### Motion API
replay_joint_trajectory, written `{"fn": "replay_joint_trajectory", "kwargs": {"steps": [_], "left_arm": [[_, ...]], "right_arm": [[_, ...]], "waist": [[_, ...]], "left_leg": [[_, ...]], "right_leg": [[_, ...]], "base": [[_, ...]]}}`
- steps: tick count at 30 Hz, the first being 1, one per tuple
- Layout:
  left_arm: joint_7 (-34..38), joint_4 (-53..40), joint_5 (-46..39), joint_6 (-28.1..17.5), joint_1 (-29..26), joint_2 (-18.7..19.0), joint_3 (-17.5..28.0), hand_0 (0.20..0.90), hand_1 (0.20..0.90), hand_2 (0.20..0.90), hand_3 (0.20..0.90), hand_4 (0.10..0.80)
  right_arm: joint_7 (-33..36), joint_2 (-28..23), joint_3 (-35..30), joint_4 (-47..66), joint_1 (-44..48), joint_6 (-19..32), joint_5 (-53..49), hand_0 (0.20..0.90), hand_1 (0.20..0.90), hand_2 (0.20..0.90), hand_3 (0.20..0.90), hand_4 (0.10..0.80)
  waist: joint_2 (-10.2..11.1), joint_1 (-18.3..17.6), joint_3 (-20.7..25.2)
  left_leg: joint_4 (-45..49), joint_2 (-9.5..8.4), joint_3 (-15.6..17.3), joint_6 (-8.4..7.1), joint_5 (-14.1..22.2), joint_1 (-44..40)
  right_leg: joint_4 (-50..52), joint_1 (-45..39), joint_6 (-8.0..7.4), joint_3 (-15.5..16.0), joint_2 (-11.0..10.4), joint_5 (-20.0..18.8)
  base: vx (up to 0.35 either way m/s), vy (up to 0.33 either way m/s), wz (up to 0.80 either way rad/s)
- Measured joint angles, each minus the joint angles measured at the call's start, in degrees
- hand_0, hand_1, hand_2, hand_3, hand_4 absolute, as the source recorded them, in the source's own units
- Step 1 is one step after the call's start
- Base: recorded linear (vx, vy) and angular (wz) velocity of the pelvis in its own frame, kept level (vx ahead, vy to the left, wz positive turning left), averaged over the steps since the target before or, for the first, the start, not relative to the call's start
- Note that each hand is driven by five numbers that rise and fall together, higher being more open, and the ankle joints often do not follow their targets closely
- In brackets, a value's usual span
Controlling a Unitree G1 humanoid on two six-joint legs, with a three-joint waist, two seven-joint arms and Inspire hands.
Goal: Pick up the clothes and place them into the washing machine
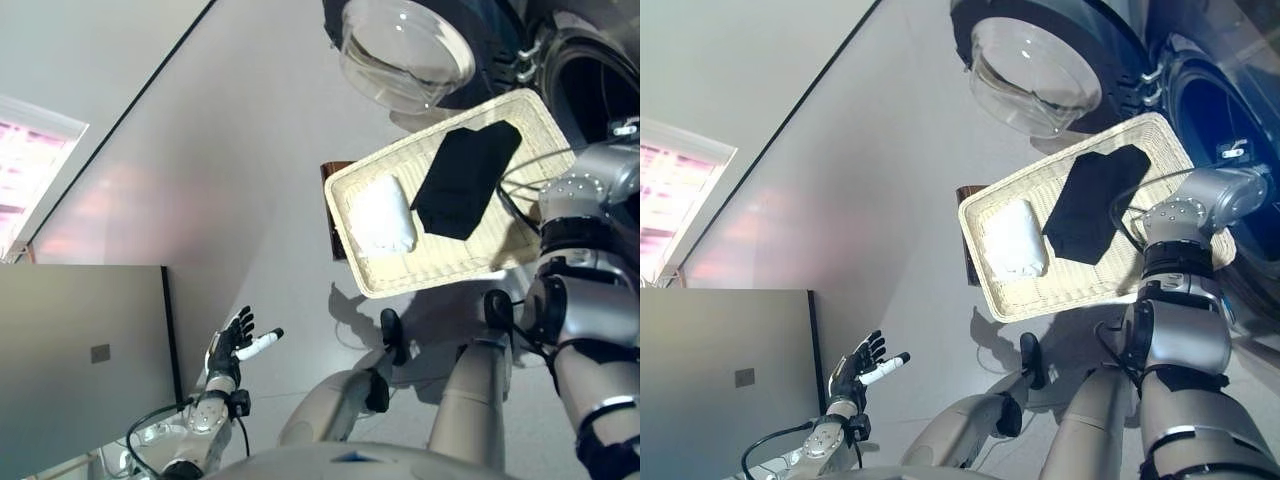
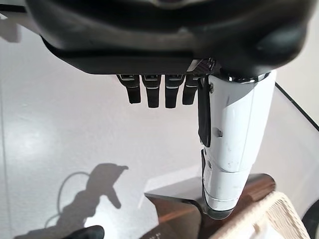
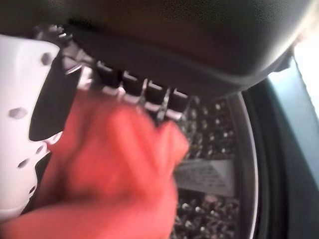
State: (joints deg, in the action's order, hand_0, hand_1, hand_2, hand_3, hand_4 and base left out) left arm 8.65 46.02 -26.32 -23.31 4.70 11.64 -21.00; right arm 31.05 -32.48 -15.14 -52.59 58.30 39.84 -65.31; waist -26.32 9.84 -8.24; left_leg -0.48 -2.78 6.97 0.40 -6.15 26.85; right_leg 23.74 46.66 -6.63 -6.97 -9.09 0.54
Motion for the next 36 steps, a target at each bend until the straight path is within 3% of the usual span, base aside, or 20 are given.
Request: {"fn": "replay_joint_trajectory", "kwargs": {"steps": [16, 20, 24, 29, 33, 36], "left_arm": [[-2.56, 0.17, -0.66, -0.07, -0.02, 0.00, -0.12, 0.900, 0.900, 0.900, 0.900, 0.800], [-2.59, 0.23, -0.65, -0.03, -0.02, 0.01, -0.11, 0.900, 0.900, 0.900, 0.900, 0.800], [-1.76, 3.42, 2.04, 0.67, -0.28, 0.30, -0.21, 0.900, 0.900, 0.900, 0.900, 0.800], [-1.13, 3.70, 6.20, 1.65, -0.26, 0.31, -0.14, 0.900, 0.900, 0.900, 0.900, 0.800], [-1.07, 3.58, 6.18, 1.71, -0.28, 0.31, 0.36, 0.900, 0.900, 0.900, 0.900, 0.800], [-1.08, 3.87, 6.18, 1.73, -0.25, 0.48, 1.48, 0.900, 0.900, 0.900, 0.900, 0.800]], "right_arm": [[-4.92, 1.16, -0.44, -3.04, -0.02, -2.56, -0.53, 0.900, 0.900, 0.900, 0.900, 0.800], [-4.87, -0.42, 3.44, -8.77, 0.22, -6.11, 1.65, 0.900, 0.900, 0.900, 0.900, 0.800], [-3.19, -1.12, 10.80, -19.24, 0.39, -14.68, 9.93, 0.900, 0.900, 0.900, 0.900, 0.800], [-3.67, -1.13, 17.15, -23.46, -0.02, -21.68, 18.46, 0.900, 0.900, 0.900, 0.900, 0.800], [-5.11, 0.11, 20.53, -23.21, -3.02, -23.19, 22.54, 0.900, 0.900, 0.900, 0.900, 0.800], [-6.10, 1.88, 22.19, -23.46, -4.65, -25.05, 25.56, 0.900, 0.900, 0.900, 0.900, 0.800]], "waist": [[0.27, -1.37, -0.23], [0.74, -1.59, -0.58], [2.54, -2.93, -1.36], [4.55, -3.34, -2.01], [5.89, -4.06, -2.53], [8.30, -4.11, -2.79]], "left_leg": [[-0.12, 0.15, 0.60, -0.03, 0.06, -0.65], [0.38, 0.23, 0.59, -0.10, 0.15, -0.81], [1.64, 0.99, 0.62, -0.48, 1.07, -1.46], [2.58, 1.21, 0.60, -0.67, 1.43, -1.43], [3.81, 1.87, 0.12, -0.91, 1.69, -1.60], [4.35, 2.15, -0.68, -1.24, 2.02, -1.52]], "right_leg": [[0.22, -0.32, -0.10, -0.33, 0.12, 0.11], [0.40, -0.69, -0.14, -0.31, 0.17, 0.11], [0.26, -2.00, 0.02, -0.05, 0.78, 0.09], [0.16, -2.33, 0.51, -0.03, 1.10, -0.31], [-0.24, -3.97, 0.63, 0.92, 1.21, -0.53], [-1.12, -4.55, 1.22, 1.62, 1.65, -0.94]], "base": [[0.001, 0.003, -0.01], [-0.027, -0.018, 0.00], [-0.029, -0.021, -0.04], [-0.020, -0.031, -0.03], [-0.023, -0.030, 0.07], [-0.016, -0.021, 0.02]]}}
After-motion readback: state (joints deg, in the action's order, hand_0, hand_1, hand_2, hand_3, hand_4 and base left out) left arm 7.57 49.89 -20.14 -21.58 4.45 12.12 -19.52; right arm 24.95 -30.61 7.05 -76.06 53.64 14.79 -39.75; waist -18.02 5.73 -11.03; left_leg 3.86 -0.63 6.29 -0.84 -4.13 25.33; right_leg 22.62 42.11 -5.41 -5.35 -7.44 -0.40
